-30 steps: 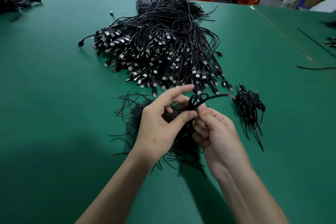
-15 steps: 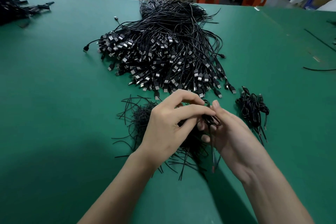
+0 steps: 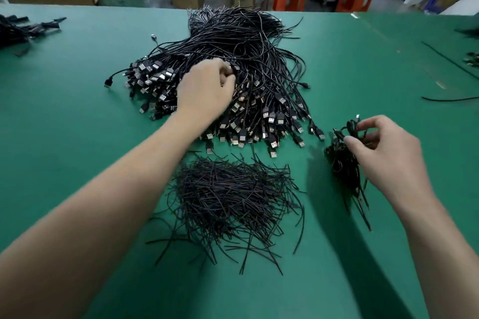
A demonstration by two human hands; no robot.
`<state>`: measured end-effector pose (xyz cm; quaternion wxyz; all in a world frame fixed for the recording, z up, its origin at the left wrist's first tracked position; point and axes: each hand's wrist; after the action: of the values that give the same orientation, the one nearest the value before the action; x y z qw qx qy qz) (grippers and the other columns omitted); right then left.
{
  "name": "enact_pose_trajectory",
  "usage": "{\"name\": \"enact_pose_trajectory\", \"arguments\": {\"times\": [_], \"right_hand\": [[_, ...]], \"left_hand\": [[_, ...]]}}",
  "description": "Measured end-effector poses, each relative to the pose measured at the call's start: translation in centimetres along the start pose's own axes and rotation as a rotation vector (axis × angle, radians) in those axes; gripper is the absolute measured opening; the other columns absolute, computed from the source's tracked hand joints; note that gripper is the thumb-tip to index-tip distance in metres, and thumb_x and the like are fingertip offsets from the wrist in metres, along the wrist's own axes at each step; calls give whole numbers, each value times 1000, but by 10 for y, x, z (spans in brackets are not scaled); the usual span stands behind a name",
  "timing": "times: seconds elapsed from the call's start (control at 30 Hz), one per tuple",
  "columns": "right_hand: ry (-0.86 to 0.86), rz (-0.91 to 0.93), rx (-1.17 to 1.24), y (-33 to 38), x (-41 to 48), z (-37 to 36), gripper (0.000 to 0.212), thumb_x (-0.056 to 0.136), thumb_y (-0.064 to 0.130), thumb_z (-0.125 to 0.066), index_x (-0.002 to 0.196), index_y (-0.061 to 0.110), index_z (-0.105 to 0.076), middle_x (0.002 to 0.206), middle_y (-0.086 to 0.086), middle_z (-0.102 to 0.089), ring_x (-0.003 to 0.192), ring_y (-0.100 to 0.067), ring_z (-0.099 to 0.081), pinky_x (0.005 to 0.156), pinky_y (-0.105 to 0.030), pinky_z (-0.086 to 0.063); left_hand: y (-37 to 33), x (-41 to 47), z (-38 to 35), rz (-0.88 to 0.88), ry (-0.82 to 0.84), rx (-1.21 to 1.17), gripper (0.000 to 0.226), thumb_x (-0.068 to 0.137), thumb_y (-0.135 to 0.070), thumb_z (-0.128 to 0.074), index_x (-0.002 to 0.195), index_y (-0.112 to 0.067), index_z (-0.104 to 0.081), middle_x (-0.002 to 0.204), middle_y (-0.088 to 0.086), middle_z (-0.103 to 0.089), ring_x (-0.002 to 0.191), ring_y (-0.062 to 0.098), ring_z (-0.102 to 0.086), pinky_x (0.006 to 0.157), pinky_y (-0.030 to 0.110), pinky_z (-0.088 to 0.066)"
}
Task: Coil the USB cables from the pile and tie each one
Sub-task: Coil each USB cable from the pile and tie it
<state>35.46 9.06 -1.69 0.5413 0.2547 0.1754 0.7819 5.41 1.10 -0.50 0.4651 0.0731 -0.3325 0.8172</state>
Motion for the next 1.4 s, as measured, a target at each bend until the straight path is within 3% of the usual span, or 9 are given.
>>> {"name": "enact_pose_trajectory", "arguments": {"times": [0.1,0.2,0.4,0.53,0.7,0.83,0.97,1.27,1.4], "right_hand": [[143,-79,-298,-6,11,4,43,93,44,-68,125,16,-63,114,-11,-68,108,-34,-62,86,-42,-50],[164,-70,-313,-2,8,3,48,94,46,-65,128,13,-62,125,-16,-62,117,-36,-57,90,-43,-48],[48,76,-196,14,-6,-8,27,95,46,-63,110,24,-66,106,-1,-59,105,-25,-57,86,-40,-47],[65,138,7,27,-12,-17,23,96,52,-59,93,30,-65,90,11,-61,88,-13,-59,78,-38,-49],[95,129,143,31,-18,-23,17,97,44,-61,89,30,-67,82,16,-64,80,1,-59,70,-30,-43],[111,131,171,32,-22,-27,17,97,43,-62,88,29,-67,77,17,-64,75,2,-59,69,-31,-46],[123,142,193,35,-26,-28,16,97,42,-63,86,30,-66,76,17,-65,73,3,-60,68,-27,-47],[153,151,278,52,-32,-33,14,96,39,-64,85,31,-65,79,18,-66,83,10,-58,66,-7,-40],[221,89,464,61,-35,-37,17,92,37,-70,78,28,-69,79,19,-69,71,4,-60,65,-7,-41]], "left_hand": [[12,32,-14,96,113,213,36,101,-41,-56,123,-15,-66,122,9,-68,115,34,-63,93,43,-50],[18,52,-30,123,180,363,45,101,-48,-57,122,-10,-65,122,17,-68,115,42,-64,90,45,-51],[22,73,-44,33,233,568,47,101,-49,-60,114,-5,-70,118,19,-70,111,42,-66,86,42,-51],[24,81,-48,90,263,496,33,99,-38,-62,109,-7,-69,118,19,-69,111,42,-66,83,41,-49],[32,89,-43,94,255,464,39,92,-49,-59,88,-10,-60,95,13,-62,92,38,-61,73,38,-41],[31,94,-44,3,227,567,45,96,-50,-60,104,-6,-65,108,19,-68,105,43,-66,75,40,-40],[25,99,-45,-10,280,627,25,93,-36,-63,93,-12,-62,109,17,-69,105,41,-66,76,39,-40],[25,89,-35,75,377,483,21,92,-26,-57,99,-9,-67,113,16,-68,101,39,-63,80,39,-44],[17,48,-12,35,472,245,20,96,-29,-58,87,-13,-66,80,3,-64,86,30,-65,72,32,-49]]}}
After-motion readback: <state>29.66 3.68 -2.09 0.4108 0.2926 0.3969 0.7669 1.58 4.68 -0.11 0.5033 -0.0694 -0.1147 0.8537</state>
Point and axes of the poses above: each hand's wrist, its own x-axis towards the middle knuckle, its own z-axis out of the back of the hand, y = z × x
